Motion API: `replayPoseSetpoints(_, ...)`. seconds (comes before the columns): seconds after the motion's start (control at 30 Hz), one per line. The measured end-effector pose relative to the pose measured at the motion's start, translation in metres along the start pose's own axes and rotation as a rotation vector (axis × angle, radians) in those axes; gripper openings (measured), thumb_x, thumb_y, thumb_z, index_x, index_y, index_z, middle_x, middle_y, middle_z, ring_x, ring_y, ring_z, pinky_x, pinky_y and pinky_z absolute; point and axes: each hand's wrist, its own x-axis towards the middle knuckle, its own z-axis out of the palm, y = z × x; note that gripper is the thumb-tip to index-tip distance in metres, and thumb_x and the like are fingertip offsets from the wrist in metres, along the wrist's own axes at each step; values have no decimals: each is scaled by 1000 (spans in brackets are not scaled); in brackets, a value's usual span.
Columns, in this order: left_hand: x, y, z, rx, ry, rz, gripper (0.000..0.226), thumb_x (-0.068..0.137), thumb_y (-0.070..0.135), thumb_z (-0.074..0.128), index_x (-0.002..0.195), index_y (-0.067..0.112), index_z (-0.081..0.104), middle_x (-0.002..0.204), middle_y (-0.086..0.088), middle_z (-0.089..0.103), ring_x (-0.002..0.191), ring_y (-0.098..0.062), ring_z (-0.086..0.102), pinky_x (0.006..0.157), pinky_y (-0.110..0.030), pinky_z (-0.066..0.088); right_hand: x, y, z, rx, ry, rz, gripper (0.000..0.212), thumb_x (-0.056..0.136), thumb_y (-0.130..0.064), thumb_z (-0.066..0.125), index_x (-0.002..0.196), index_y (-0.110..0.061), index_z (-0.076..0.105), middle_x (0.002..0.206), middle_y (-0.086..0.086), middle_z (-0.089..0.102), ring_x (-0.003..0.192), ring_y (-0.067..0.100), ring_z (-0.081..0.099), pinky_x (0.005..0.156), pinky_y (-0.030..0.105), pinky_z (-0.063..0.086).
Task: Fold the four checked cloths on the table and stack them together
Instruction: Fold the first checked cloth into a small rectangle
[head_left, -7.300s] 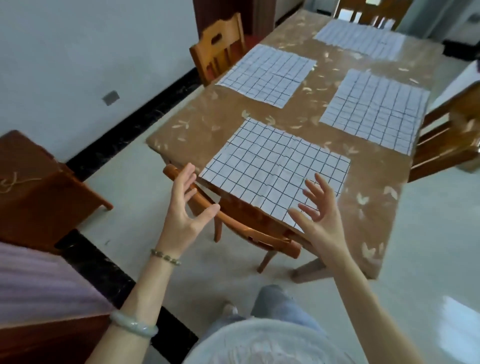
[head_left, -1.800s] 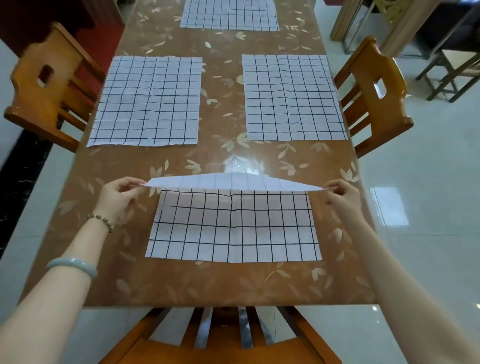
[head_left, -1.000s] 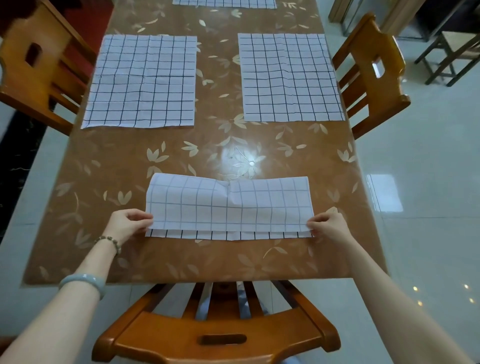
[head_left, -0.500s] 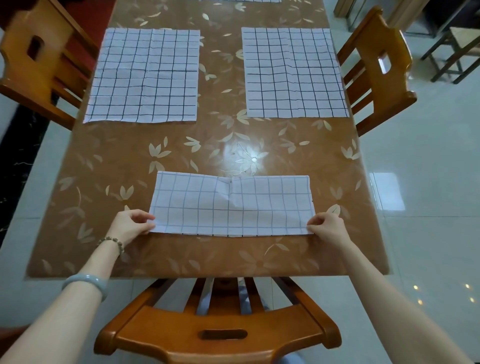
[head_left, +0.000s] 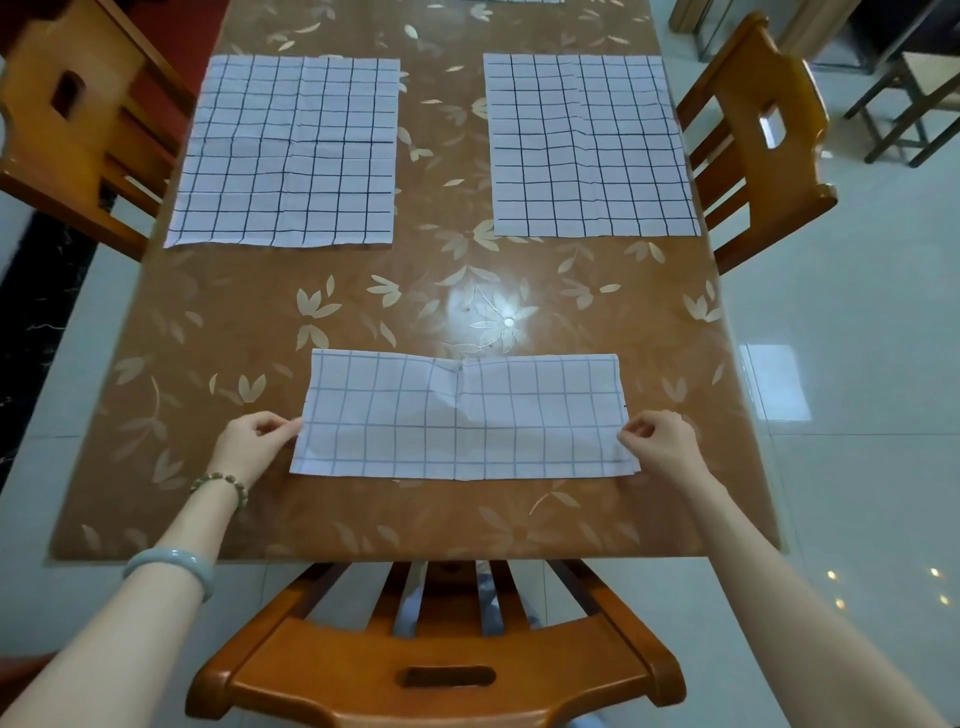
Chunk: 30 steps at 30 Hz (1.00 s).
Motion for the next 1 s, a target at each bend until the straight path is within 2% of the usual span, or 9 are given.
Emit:
replayPoseSetpoints(0.1,21,14,-7,-16,97,42,21,89,37,62,89,17,69,93,-5,69,86,-23,62,81,-40,52,15,-17,-12,73,126,-12,9,85,-17,64,84,-11,71,78,-2,61,81,17,56,74,28,42)
replayPoseSetpoints(0.17,34,30,-8,23,121,107,15,90,31,62,94,18,68,101,-1,66,92,-21,60,89,-38,49,31,-29,-16,108,168,-28,11,86,-18,64,90,-12,72,80,-5,58,87,19,55,82,32,44)
replayPoseSetpoints(0.3,60,66,-4,130,102,207,25,87,23,67,110,15,65,109,-5,57,97,-22,58,86,-35,45,66,-42,-16,129,148,9,20,88,-20,63,105,-13,70,100,4,59,94,18,55,86,30,44)
replayPoseSetpoints(0.37,73,74,-5,181,62,240,29,84,20,69,113,18,66,111,-9,56,101,-26,56,88,-36,44,79,-45,-15,121,114,6,21,88,-18,63,108,-13,69,100,3,58,96,18,55,86,28,42)
replayPoseSetpoints(0.47,87,79,-4,216,-19,253,28,82,20,72,110,20,67,113,-6,55,103,-22,54,90,-35,43,94,-48,-12,91,72,-18,20,86,-15,66,105,-12,70,84,-7,55,100,20,52,89,29,40)
replayPoseSetpoints(0.6,93,80,-3,268,-113,293,17,80,19,74,97,21,71,102,1,57,95,-15,53,85,-28,42,109,-45,-10,19,9,-17,17,81,-16,71,98,-13,67,99,10,60,92,17,48,82,26,34)
replayPoseSetpoints(0.73,91,76,0,274,-107,352,9,81,12,72,90,14,72,84,8,55,92,-16,51,81,-28,36,114,-42,-9,-44,-30,-29,6,83,-18,69,85,-15,64,98,12,61,99,21,49,87,26,29)
replayPoseSetpoints(0.87,96,68,0,291,-73,281,10,84,18,70,91,12,73,93,-6,61,90,-22,54,77,-30,38,115,-42,-8,-85,-34,-37,7,84,-17,66,78,-16,62,96,11,58,97,24,48,78,31,33)
replayPoseSetpoints(1.0,98,65,-7,254,-57,215,15,86,21,68,94,10,72,98,-5,66,94,-19,55,81,-33,42,119,-42,-8,-148,-51,-40,7,88,-15,62,84,-9,65,98,9,53,94,25,48,79,32,35)
